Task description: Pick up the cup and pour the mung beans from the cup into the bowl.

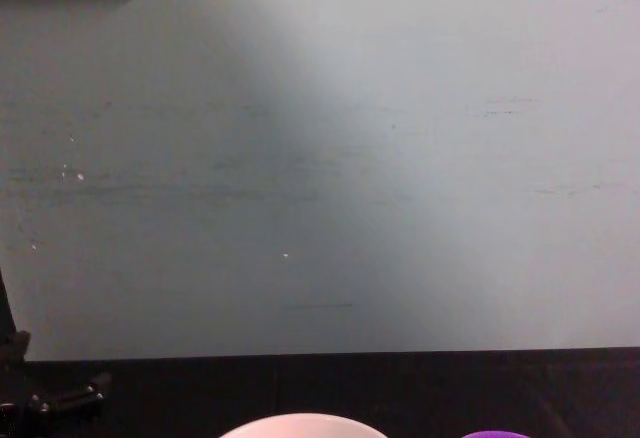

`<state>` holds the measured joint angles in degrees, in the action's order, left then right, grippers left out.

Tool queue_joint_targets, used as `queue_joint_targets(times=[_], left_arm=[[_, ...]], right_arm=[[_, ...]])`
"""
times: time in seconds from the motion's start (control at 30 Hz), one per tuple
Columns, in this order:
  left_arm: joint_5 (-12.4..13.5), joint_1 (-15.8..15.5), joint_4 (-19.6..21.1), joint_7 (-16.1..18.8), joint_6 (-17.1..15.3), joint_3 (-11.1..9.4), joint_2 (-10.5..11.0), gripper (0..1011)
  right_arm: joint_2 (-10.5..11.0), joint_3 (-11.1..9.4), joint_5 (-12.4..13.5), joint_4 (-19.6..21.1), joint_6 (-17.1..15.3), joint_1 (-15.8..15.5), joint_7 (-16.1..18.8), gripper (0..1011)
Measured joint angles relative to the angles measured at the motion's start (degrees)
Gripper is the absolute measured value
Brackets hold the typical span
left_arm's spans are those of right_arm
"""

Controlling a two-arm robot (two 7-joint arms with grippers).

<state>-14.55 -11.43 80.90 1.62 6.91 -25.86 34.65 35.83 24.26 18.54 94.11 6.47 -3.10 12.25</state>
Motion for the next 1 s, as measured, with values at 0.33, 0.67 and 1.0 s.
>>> queue_joint_targets(times=[0.33, 0.67, 1.0], left_arm=[[0.0, 0.0, 0.0, 0.0, 0.0, 0.0, 0.0, 1000], [0.0, 0.0, 0.0, 0.0, 0.0, 0.0, 0.0, 1000], [0.0, 0.0, 0.0, 0.0, 0.0, 0.0, 0.0, 1000]], right_arm=[[-2.6, 0.7, -1.0, -1.5, -0.8, 1.6, 2.1, 1003], [-5.5, 0.5, -0.8, -3.8, -1.0, 3.2, 4.1, 1003], [-8.5, -0.3, -0.1, -7.0, -0.9, 4.8, 6.1, 1003]])
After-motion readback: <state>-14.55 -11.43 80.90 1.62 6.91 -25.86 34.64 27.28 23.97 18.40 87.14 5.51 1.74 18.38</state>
